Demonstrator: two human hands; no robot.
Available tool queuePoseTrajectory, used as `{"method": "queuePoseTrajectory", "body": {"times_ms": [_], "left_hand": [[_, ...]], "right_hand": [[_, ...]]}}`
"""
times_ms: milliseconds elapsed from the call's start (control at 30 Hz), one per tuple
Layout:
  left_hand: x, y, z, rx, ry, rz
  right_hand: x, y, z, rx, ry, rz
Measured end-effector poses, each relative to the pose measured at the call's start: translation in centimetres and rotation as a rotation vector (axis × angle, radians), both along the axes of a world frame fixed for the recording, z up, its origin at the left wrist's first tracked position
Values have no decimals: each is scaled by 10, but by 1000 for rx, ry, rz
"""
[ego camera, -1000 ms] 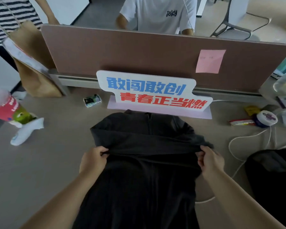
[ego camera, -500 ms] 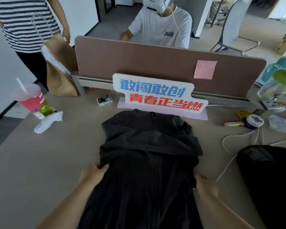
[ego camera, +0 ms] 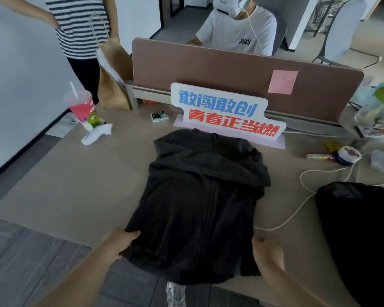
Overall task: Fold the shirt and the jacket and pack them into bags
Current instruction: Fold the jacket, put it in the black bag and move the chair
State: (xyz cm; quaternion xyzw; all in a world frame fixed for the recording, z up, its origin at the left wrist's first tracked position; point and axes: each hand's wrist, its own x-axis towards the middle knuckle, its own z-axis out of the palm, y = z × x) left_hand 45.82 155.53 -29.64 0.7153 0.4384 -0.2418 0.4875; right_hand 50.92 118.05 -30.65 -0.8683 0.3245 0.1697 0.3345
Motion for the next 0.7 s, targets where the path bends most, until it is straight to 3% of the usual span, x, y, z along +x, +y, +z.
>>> {"method": "queuePoseTrajectory", "body": {"times_ms": [100,200,367,500,700], "left_hand": [[-27,-15,-4,30,-15,115],[-42,-32,-2,17,-50,187],[-63,-32,3,52,-96,401],[-76,-38,10,41,-77,416],[-70,-49,38,-287,-68,471]], "right_hand": [[-33,-7,-1,3,117,98],[-49,-12,2,118,117,170],[-63,-42,21,233,66,-232],[-75,-63,35,338,137,-345],[-65,-68,52,785,43,-560]]}}
